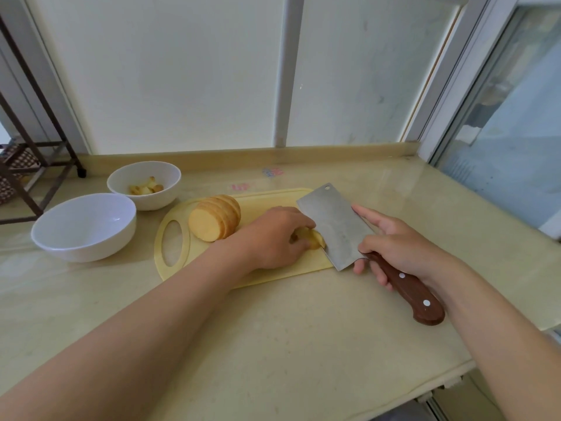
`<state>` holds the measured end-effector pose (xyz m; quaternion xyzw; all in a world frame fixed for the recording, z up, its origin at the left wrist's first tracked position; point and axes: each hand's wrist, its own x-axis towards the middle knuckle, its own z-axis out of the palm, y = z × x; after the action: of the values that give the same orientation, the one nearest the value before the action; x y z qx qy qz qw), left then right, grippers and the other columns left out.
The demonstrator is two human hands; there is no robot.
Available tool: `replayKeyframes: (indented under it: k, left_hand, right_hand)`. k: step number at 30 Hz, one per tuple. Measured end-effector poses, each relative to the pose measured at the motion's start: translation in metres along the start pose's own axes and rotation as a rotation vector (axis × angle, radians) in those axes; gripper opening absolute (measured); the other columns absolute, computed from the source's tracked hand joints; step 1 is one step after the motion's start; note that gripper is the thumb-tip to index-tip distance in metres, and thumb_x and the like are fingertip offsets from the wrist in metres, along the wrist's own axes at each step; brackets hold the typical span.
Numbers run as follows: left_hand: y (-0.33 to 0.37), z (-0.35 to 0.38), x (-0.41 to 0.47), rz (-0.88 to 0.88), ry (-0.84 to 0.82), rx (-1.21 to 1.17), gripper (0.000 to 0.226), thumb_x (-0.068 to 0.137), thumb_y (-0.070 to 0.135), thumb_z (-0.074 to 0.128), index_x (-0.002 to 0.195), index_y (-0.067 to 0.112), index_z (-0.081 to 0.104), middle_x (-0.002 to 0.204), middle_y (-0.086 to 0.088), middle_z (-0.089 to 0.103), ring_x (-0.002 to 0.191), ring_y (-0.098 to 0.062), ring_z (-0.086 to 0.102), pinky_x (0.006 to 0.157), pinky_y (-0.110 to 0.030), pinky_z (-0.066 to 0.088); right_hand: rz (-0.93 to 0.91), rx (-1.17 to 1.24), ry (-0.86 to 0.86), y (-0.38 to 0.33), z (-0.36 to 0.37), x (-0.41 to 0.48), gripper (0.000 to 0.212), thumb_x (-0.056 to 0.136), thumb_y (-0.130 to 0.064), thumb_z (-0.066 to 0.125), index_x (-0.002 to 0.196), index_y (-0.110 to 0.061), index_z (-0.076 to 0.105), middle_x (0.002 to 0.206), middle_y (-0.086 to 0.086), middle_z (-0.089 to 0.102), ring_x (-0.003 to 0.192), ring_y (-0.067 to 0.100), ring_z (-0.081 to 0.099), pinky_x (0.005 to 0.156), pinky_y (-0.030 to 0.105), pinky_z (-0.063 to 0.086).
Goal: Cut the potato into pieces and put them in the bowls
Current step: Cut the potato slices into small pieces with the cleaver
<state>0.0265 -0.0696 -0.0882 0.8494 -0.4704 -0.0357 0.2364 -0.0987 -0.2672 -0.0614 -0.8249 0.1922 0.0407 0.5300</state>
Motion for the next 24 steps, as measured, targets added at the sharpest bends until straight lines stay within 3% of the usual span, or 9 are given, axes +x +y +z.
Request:
replayKeyframes:
  k: [5,9,11,13,15,19,22,24]
  left_hand:
    - [0.008,-0.006,-0.002,-0.066,-0.017,-0.016,0.039,0.093,0.032,0.064,0.131,0.022,0.061,0.118,0.005,0.062,0.101,-0.014,0.055,0.087,-0.023,0.043]
    - [0.012,-0.005,-0.001,-0.104,-0.001,0.007,0.006,0.09,0.026,0.064,0.095,0.023,0.067,0.074,0.013,0.053,0.078,-0.013,0.049,0.06,-0.017,0.033]
    - [0.014,-0.006,-0.002,-0.143,0.001,0.017,0.007,0.089,0.027,0.065,0.085,0.026,0.06,0.067,0.014,0.046,0.07,-0.01,0.043,0.055,-0.016,0.028]
    - [0.017,-0.006,-0.002,-0.181,-0.003,0.016,0.013,0.089,0.027,0.064,0.081,0.03,0.054,0.07,0.013,0.047,0.071,-0.009,0.044,0.055,-0.018,0.028]
    - [0.02,-0.006,-0.002,-0.219,-0.018,0.032,0.003,0.089,0.028,0.063,0.089,0.025,0.061,0.079,0.009,0.056,0.082,-0.015,0.05,0.058,-0.022,0.032]
    - [0.032,-0.005,-0.002,-0.301,-0.014,0.115,0.027,0.089,0.031,0.063,0.111,0.014,0.067,0.102,-0.004,0.065,0.096,-0.022,0.057,0.075,-0.034,0.05]
    - [0.038,-0.002,-0.002,-0.321,0.029,0.157,0.03,0.091,0.032,0.063,0.116,0.015,0.064,0.111,-0.006,0.064,0.103,-0.024,0.058,0.078,-0.034,0.049]
    - [0.038,-0.001,-0.003,-0.325,0.048,0.154,0.031,0.09,0.035,0.064,0.115,0.017,0.063,0.111,-0.005,0.063,0.102,-0.024,0.058,0.078,-0.034,0.049]
  right_hand:
    - [-0.015,-0.059,-0.023,-0.012,0.003,0.003,0.083,0.094,0.003,0.047,0.157,-0.049,0.031,0.081,0.024,0.075,0.043,0.022,0.051,0.041,0.028,0.046]
    - [-0.021,-0.1,-0.058,-0.02,0.004,0.011,0.084,0.094,0.001,0.047,0.156,-0.052,0.029,0.083,0.024,0.076,0.044,0.024,0.052,0.045,0.03,0.047]
    - [-0.028,-0.125,-0.077,-0.023,0.003,0.015,0.085,0.093,0.001,0.047,0.156,-0.053,0.029,0.081,0.023,0.076,0.045,0.025,0.053,0.046,0.03,0.048]
    - [-0.037,-0.152,-0.092,-0.027,0.002,0.018,0.085,0.093,0.001,0.046,0.155,-0.054,0.03,0.078,0.021,0.076,0.045,0.025,0.053,0.046,0.03,0.048]
    - [-0.049,-0.203,-0.104,-0.032,0.001,0.02,0.085,0.093,0.0,0.046,0.155,-0.056,0.029,0.076,0.017,0.076,0.045,0.024,0.053,0.047,0.03,0.049]
    - [-0.097,-0.35,-0.128,-0.048,-0.001,0.023,0.088,0.091,-0.001,0.044,0.157,-0.056,0.025,0.075,0.011,0.077,0.047,0.024,0.056,0.05,0.035,0.053]
    - [-0.144,-0.481,-0.14,-0.061,0.003,0.025,0.09,0.09,-0.003,0.044,0.157,-0.058,0.02,0.07,0.006,0.076,0.047,0.024,0.06,0.056,0.044,0.059]
    - [-0.172,-0.528,-0.14,-0.067,0.006,0.028,0.093,0.09,-0.002,0.043,0.157,-0.059,0.017,0.068,0.004,0.075,0.046,0.022,0.061,0.054,0.039,0.059]
